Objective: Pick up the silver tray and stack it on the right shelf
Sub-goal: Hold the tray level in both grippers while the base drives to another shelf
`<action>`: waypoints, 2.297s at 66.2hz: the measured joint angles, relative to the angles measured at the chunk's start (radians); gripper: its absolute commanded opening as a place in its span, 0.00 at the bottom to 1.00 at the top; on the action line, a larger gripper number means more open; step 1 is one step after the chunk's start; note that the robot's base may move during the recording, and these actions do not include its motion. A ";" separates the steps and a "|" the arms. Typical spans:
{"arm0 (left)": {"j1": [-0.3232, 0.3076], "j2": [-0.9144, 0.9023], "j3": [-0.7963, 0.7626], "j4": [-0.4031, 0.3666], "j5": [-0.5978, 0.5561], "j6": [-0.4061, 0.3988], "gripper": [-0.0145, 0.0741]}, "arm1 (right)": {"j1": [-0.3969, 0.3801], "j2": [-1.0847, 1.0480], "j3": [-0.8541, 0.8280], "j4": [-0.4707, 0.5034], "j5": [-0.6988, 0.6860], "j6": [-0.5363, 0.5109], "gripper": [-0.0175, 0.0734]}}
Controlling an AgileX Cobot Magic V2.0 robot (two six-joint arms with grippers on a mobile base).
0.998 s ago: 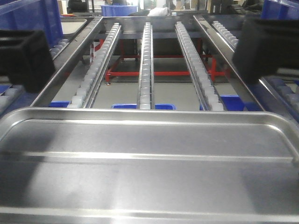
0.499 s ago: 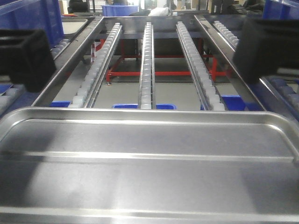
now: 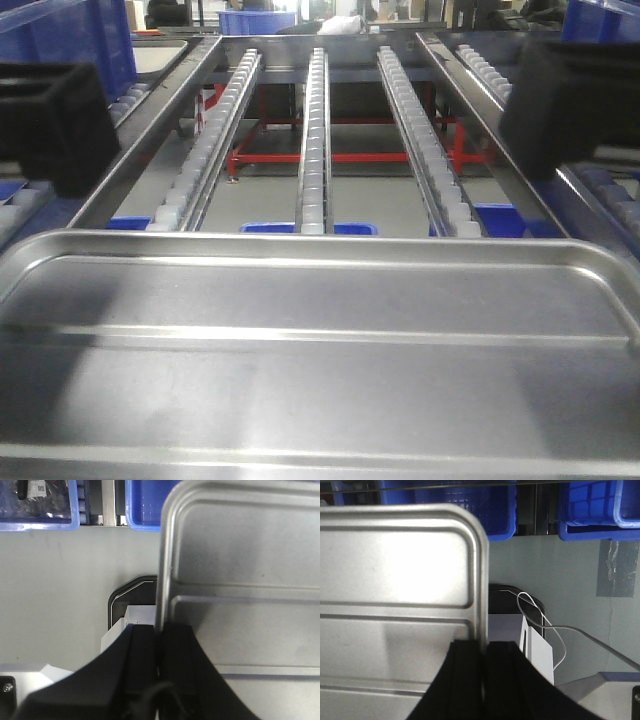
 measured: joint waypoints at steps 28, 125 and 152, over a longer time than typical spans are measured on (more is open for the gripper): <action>0.000 0.000 0.000 0.001 0.002 0.000 0.05 | 0.000 0.000 0.000 0.000 0.000 0.000 0.27; 0.000 0.000 0.000 0.001 0.002 -0.002 0.05 | 0.000 0.000 0.000 0.000 0.002 0.003 0.27; 0.000 0.000 0.000 -0.001 0.002 -0.002 0.05 | 0.000 0.000 0.000 0.000 0.002 0.003 0.27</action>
